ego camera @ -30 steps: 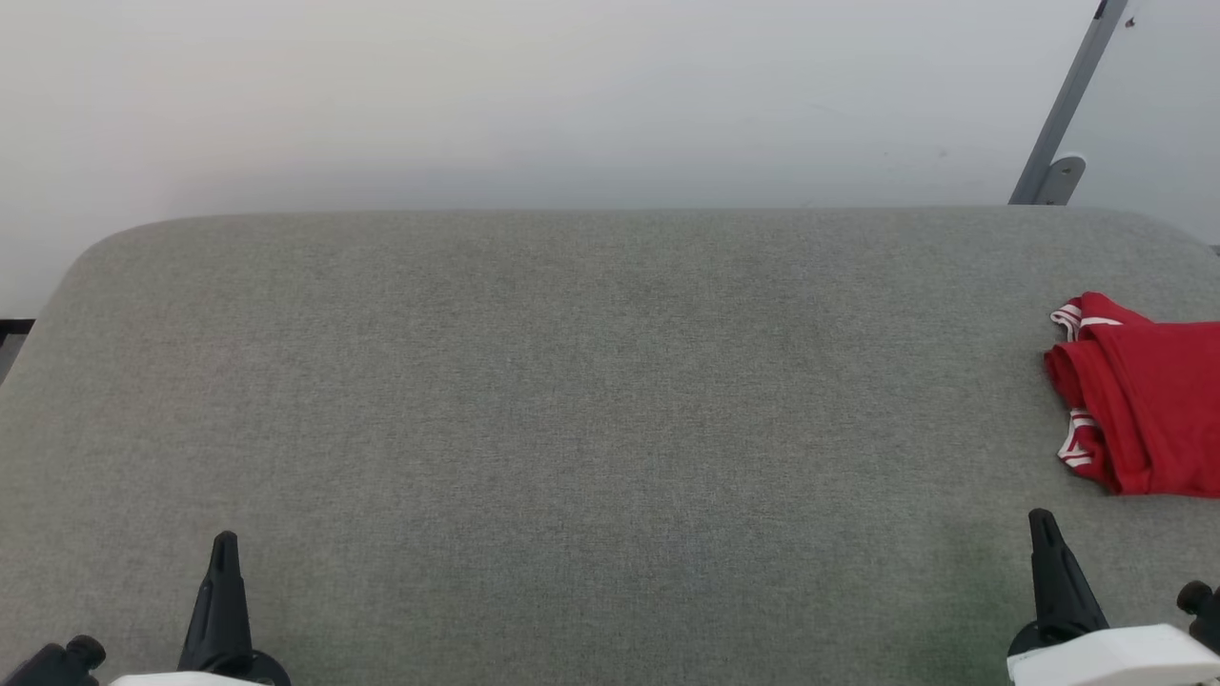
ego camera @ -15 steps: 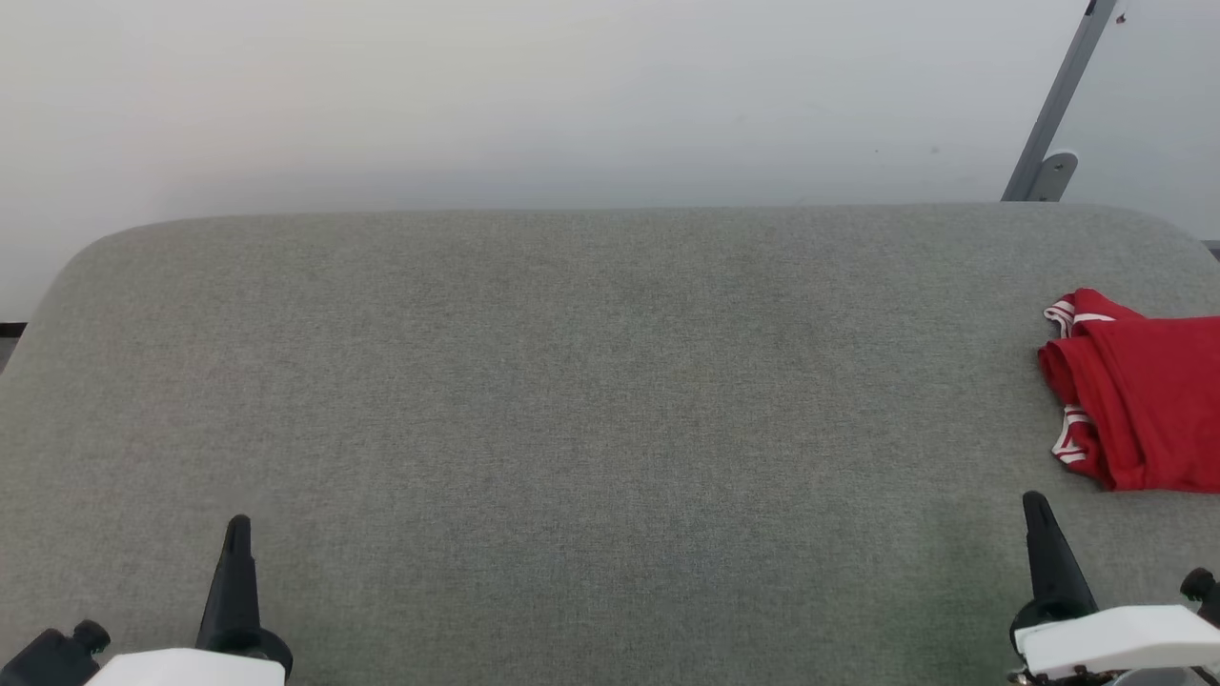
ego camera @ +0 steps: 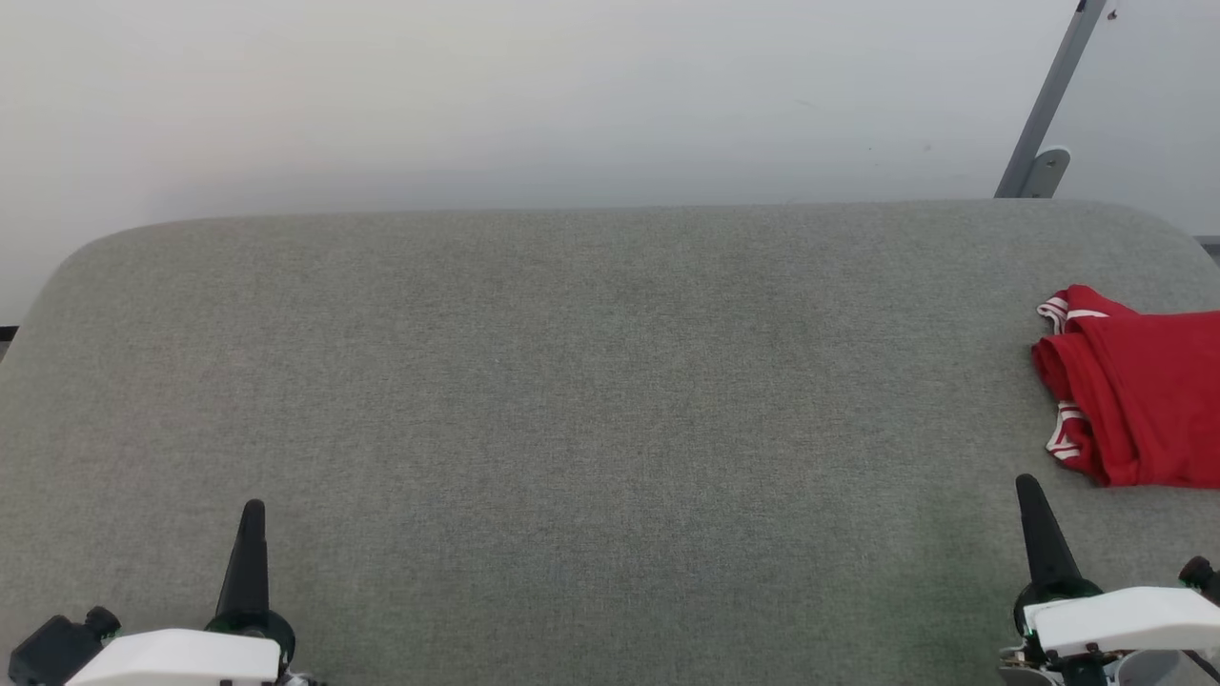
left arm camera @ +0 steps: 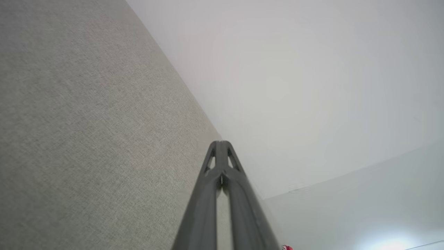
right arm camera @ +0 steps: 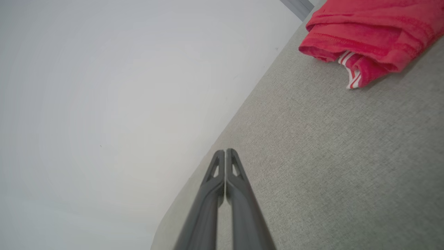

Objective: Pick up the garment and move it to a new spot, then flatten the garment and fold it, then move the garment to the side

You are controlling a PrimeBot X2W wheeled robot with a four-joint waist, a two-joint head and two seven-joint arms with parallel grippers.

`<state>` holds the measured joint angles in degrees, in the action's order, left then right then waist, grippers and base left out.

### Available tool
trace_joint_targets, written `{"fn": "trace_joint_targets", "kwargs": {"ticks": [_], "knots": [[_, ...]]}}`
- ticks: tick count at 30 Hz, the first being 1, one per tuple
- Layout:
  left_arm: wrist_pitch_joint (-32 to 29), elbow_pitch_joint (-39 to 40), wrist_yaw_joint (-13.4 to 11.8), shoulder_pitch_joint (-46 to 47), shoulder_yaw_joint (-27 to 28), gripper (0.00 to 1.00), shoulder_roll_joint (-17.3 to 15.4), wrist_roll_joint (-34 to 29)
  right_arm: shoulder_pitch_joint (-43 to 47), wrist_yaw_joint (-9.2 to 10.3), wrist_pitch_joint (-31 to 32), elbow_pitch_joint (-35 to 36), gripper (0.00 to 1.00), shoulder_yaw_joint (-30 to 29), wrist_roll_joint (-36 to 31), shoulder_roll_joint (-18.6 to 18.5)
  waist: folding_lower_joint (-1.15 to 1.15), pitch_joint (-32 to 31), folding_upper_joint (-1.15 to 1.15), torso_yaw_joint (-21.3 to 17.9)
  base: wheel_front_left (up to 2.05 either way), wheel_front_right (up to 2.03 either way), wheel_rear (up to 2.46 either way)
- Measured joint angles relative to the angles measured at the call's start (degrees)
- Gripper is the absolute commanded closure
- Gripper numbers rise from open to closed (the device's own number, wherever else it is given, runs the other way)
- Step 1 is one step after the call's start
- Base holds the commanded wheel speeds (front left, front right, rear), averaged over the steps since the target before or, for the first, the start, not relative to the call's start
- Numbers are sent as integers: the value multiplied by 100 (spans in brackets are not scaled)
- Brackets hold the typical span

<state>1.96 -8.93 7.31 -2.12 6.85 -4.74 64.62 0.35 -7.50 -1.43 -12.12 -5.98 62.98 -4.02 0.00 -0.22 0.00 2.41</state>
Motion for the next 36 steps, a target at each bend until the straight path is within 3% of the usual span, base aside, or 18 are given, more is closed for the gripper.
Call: {"fn": "trace_joint_targets", "kwargs": {"ticks": [36], "knots": [[-501,-322,0,506,-47,100,98,1722,-396,0,491,-120,100,-32,1791,56,0,22,0,-133,0,0,0]]}}
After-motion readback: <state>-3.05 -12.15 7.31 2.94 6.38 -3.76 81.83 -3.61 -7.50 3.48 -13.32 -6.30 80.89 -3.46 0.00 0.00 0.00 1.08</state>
